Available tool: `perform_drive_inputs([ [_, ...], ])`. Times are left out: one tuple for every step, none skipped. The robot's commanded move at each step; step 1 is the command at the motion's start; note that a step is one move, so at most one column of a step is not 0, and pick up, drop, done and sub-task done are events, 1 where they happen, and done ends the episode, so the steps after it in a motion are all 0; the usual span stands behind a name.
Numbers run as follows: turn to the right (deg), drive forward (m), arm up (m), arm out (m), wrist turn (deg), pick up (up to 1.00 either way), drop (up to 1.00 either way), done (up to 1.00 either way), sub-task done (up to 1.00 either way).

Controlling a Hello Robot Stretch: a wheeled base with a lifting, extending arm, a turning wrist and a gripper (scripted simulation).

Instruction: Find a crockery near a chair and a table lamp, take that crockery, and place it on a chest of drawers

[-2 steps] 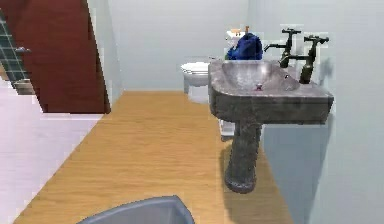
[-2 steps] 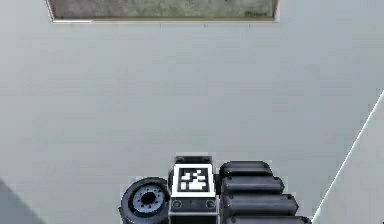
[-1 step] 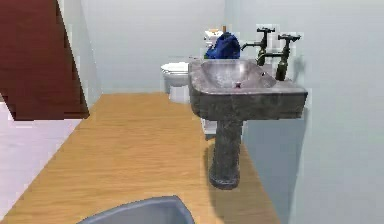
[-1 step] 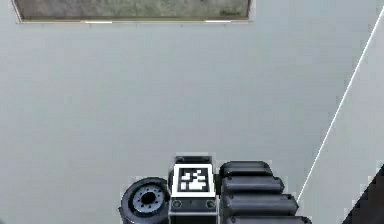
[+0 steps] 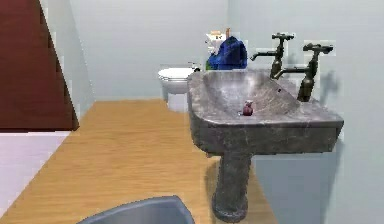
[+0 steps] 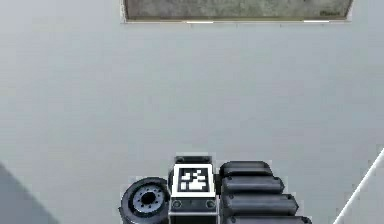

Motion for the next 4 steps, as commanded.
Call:
perform_drive_inputs([
  [-45.0, 0.00, 0.00, 0.00, 0.0, 0.00, 0.00, 0.00, 0.00],
  [-6.0, 0.00, 0.00, 0.00, 0.0, 0.00, 0.00, 0.00, 0.00],
  [0.0, 1.00, 0.00, 0.00, 0.0, 0.00, 0.00, 0.00, 0.00],
  [0.0, 0.50, 0.00, 0.00, 0.0, 0.00, 0.00, 0.00, 0.00],
])
